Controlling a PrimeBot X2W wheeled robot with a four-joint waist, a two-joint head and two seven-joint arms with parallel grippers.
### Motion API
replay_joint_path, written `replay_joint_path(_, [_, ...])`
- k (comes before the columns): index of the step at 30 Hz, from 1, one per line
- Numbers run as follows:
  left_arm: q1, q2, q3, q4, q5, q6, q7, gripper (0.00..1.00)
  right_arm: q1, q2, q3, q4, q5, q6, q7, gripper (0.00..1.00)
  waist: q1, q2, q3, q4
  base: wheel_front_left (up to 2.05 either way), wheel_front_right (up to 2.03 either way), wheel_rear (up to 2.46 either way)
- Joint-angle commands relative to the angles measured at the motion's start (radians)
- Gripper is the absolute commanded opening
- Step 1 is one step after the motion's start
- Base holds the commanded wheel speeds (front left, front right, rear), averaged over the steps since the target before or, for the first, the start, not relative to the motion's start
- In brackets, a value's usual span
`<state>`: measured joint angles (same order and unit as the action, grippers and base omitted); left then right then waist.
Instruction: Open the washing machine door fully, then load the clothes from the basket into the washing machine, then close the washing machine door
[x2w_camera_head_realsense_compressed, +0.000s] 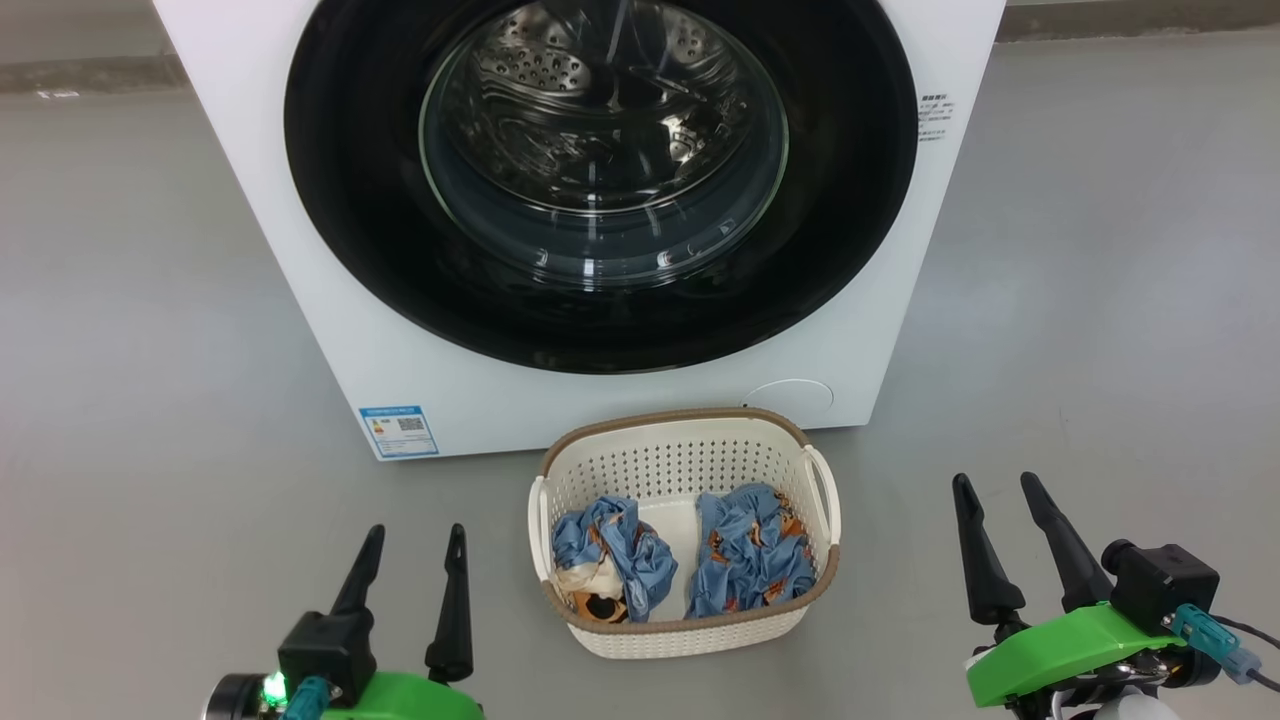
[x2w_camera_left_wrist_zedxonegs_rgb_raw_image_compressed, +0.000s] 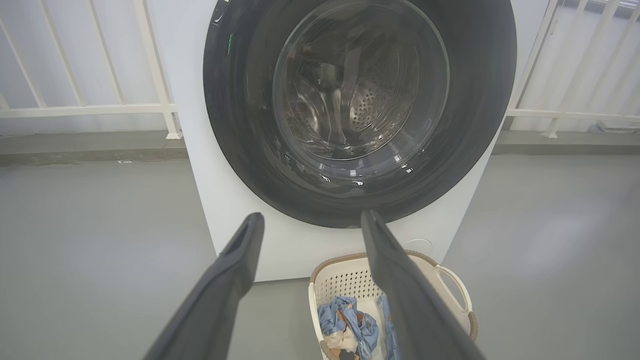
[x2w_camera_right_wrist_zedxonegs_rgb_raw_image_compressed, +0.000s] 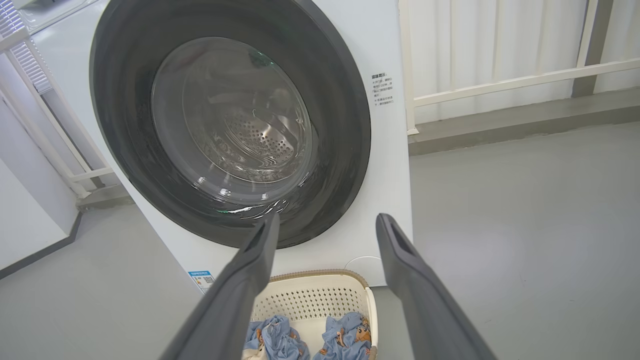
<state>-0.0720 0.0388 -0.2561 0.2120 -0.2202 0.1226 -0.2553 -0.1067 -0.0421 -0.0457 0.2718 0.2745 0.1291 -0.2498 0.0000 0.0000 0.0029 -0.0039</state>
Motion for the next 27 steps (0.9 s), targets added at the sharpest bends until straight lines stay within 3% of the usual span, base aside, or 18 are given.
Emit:
replay_joint_path(1, [-0.045,0.011,0.03,-0.017,-0.014,-0.005,-0.006,1.0,-0.041,-0.008,0.029,-0.021,-0.007,0.002,-0.012,1.0,0.0,0.0,0.001,0.0,0.0,0.0,0.0])
replay_joint_path(14, [-0.048,0.011,0.025,-0.015,-0.014,-0.038,-0.006,1.0,-0.041,-0.008,0.027,-0.021,-0.009,0.002,-0.012,1.0,0.0,0.0,0.008,0.001,0.13,0.13,-0.27])
replay_joint_path(27, [-0.05,0.011,0.027,-0.022,-0.016,-0.045,-0.006,1.0,-0.043,-0.008,0.026,-0.022,-0.011,0.002,-0.012,1.0,0.0,0.0,0.016,0.001,0.95,0.95,-1.89])
